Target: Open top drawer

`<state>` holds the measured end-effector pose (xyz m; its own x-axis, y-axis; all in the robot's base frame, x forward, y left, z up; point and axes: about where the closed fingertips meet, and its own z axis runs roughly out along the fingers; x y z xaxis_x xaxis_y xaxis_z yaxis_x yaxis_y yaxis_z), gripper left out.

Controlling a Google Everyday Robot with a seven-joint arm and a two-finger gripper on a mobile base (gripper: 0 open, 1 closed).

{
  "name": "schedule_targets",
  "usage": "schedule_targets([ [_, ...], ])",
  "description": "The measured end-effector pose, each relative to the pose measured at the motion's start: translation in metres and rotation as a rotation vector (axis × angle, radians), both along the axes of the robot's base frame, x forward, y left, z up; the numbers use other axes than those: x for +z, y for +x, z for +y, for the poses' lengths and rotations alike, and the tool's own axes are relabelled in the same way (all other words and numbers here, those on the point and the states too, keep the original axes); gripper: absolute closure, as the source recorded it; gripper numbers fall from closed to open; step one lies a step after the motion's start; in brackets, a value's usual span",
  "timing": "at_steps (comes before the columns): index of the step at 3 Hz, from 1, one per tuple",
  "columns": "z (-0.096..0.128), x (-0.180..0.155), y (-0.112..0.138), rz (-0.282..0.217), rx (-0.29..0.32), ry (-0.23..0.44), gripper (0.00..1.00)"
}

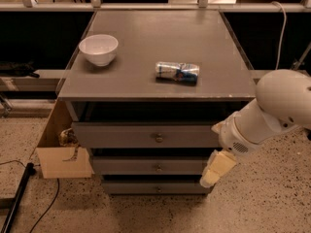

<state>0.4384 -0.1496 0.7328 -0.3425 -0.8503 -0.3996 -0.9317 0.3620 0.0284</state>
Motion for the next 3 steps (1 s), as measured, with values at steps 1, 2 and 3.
schedule_targets([
  [1, 0.015, -0.016, 0.015, 0.010, 0.006, 0.005, 0.00],
  [2, 0.028, -0.034, 0.033, 0.009, 0.010, 0.004, 0.00],
  [3, 0.035, -0.052, 0.047, 0.010, 0.006, -0.006, 0.00],
])
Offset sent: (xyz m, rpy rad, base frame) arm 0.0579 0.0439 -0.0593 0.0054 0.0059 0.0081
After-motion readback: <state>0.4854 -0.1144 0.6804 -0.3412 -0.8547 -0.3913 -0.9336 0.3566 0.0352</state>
